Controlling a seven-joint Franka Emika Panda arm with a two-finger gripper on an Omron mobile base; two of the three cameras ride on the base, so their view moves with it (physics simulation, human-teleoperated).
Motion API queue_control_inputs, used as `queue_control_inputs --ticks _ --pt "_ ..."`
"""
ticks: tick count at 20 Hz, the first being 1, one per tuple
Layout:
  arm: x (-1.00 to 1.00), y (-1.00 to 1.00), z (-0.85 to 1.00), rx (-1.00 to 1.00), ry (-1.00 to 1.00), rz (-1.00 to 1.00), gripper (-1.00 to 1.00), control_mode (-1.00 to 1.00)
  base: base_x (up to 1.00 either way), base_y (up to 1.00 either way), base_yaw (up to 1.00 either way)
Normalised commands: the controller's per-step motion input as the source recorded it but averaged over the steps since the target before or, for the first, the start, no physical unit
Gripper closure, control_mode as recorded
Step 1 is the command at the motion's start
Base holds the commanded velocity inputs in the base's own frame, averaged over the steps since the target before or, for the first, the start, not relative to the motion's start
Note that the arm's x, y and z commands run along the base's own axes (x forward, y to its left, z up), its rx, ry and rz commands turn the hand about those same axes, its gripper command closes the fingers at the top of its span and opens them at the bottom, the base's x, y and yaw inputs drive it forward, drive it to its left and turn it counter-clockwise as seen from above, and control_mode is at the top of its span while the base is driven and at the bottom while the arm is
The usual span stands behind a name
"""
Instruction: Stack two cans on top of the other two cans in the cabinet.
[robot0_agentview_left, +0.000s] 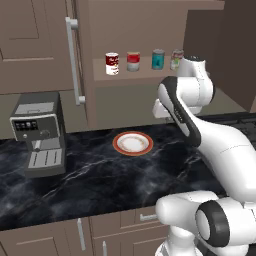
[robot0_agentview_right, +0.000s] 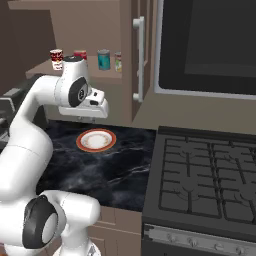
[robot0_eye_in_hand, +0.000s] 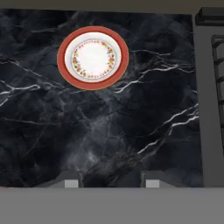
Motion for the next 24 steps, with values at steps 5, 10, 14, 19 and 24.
queue_control_inputs --ticks 5,10,14,19,24 --pt "-0.31 0.00 0.00 0.00 -0.29 0.00 -1.00 -1.00 0.00 0.00 0.00" --pt "-0.35 0.00 0.15 0.00 -0.51 0.02 -1.00 -1.00 0.00 0.00 0.00" --pt "-0.04 -0.04 0.48 0.00 -0.35 0.00 -1.00 -1.00 0.00 0.00 0.00" --pt "0.02 -0.04 0.49 -0.01 -0.19 0.00 -1.00 -1.00 0.00 0.00 0.00" --pt "0.06 -0.08 0.52 0.00 -0.29 -0.04 -1.00 -1.00 0.00 0.00 0.00"
